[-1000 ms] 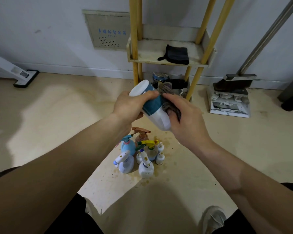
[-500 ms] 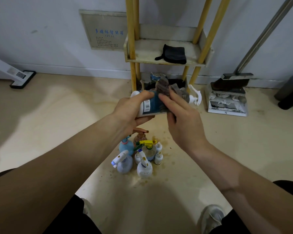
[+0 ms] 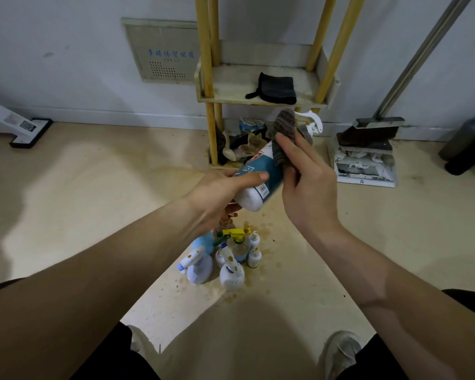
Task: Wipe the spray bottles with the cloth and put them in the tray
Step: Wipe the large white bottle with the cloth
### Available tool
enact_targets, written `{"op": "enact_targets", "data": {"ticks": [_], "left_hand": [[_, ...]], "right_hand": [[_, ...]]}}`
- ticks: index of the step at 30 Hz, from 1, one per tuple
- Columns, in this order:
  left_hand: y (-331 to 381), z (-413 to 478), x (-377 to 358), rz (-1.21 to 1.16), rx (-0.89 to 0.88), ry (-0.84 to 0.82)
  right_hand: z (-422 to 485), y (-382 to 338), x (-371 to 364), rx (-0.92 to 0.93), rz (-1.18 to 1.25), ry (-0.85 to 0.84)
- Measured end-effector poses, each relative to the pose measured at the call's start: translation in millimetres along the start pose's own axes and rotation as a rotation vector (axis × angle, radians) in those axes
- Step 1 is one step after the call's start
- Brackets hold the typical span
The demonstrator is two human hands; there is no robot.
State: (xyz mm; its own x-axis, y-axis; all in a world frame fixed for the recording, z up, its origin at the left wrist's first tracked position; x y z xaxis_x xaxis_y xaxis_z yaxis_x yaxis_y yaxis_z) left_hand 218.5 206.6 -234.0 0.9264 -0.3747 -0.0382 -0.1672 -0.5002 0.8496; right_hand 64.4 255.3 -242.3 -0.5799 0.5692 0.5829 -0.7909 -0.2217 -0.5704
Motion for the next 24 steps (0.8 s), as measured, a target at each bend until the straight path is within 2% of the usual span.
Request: {"op": "enact_targets", "data": {"ticks": [7,12,18,21,24], "left_hand": [[-6.5,-2.1,-10.5,-0.035,-0.123,0.015],[-14.3,-2.3,-10.5,0.007,-0.228,-0.001],[-7.8,0.4,2.4,0.064,-0.318,0.025],[-1.0,-2.5,6.5,0.096,-0.335,-0.002],[3.2,-4.9,4.9,0.053,-0.307,-0.083]], "right_hand": [[-2.4,-9.7,1.6,-0.166,0.106,0.074],[-4.4,-13.4,5.0,-0.28,0.273,-0.034],[-11.3,-8.3,-0.1,-0.374,0.289,-0.159],[-6.8,-6.5,1.3,-0.435,0.423,-0.244],[3.0,-8.2,6.8,-0.49,0.581,-0.211]]}}
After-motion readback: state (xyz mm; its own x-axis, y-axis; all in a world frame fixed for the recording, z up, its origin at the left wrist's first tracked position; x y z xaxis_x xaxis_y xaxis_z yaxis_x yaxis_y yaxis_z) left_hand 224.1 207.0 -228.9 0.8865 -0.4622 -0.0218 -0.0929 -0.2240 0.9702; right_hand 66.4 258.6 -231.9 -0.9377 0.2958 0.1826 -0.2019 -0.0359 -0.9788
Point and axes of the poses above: each hand's wrist, its own z-axis towards the middle knuckle, its own x-axis out of the back of the hand, y = z × x, the point moved 1 cm from there along z, towards the middle knuckle, and after that the axes turned 4 degrees about x, right-handed, at the moved point
